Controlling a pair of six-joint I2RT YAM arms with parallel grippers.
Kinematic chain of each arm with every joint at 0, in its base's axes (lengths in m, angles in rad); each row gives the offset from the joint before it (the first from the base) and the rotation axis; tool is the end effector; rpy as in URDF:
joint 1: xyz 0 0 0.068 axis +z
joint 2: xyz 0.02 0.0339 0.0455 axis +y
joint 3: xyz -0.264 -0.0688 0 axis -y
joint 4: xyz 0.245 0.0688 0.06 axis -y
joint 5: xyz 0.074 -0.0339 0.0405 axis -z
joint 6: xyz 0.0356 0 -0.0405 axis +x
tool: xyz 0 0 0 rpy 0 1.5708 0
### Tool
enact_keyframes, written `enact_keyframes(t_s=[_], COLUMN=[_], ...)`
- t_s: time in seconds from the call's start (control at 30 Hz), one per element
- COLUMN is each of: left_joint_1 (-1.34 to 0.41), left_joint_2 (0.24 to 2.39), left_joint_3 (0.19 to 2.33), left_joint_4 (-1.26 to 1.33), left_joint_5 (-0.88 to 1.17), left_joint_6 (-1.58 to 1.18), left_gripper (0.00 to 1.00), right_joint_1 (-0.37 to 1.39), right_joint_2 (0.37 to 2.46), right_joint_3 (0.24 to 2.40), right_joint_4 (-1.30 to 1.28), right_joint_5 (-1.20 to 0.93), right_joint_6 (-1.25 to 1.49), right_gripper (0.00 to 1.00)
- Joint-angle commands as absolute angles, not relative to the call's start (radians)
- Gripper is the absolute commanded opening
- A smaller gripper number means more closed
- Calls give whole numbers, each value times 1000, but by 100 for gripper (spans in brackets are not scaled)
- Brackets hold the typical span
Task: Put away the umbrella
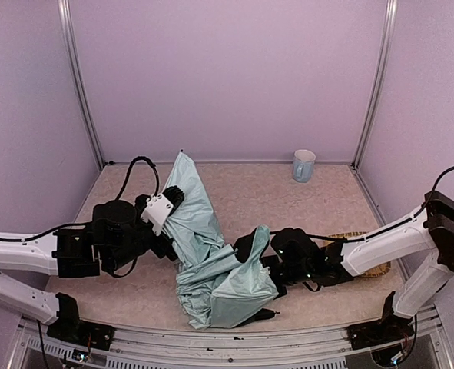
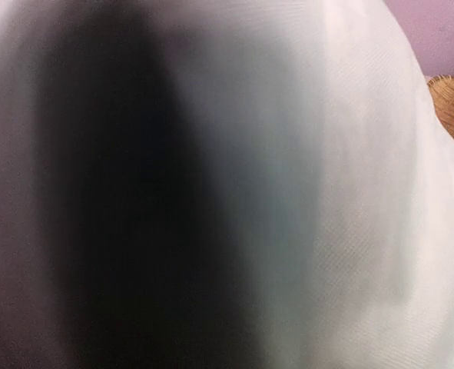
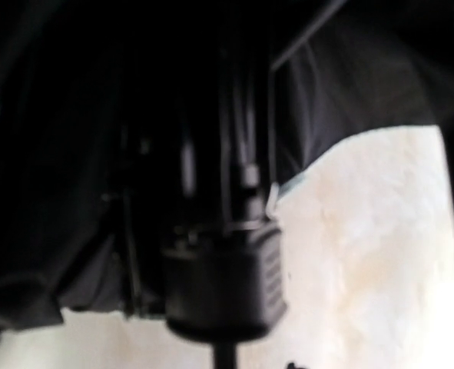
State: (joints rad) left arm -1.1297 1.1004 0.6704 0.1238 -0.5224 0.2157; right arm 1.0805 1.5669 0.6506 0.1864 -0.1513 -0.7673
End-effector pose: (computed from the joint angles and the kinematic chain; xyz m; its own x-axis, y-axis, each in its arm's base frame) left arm 0.1220 -0.2167 0.2696 -0.0015 0.4375 -0.8992 0.5947 0.7233 0.3510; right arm 0.1352 0.2646 0.1468 0.4161 -0.6778 -0.6062 -0.8838 -0.1446 -0.4450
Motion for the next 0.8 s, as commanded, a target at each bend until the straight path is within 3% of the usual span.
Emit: enact_keyframes(t_s=[0.0, 0.23, 0.37, 0.47, 0.63, 0.77], left_joint_1=[-1198, -1499, -1614, -1452, -1021, -806], left_joint_2=[931, 894, 935, 956, 996, 1155], left_joint_3=[662, 662, 677, 734, 737, 767], left_joint_4=[78, -63, -91, -149, 35, 71], left_joint_5=[-597, -717, -908, -905, -610, -460], left_joint_6=[78, 53, 35, 19, 122, 144], left_gripper=[99, 95, 99, 99, 99, 99], right_joint_1=[1059, 1051, 1049, 1050, 1055, 1049], right_joint_2=[1612, 1589, 1589, 1582, 1493, 1333], right_joint_3=[638, 640, 638, 625, 590, 547], right_joint_4=[57, 78, 60, 80, 176, 286], right_joint_5=[-103, -153, -139, -83, -23, 39], right_joint_6=[-717, -686, -683, -698, -747, -746], right_gripper=[0, 0, 0, 0, 0, 0])
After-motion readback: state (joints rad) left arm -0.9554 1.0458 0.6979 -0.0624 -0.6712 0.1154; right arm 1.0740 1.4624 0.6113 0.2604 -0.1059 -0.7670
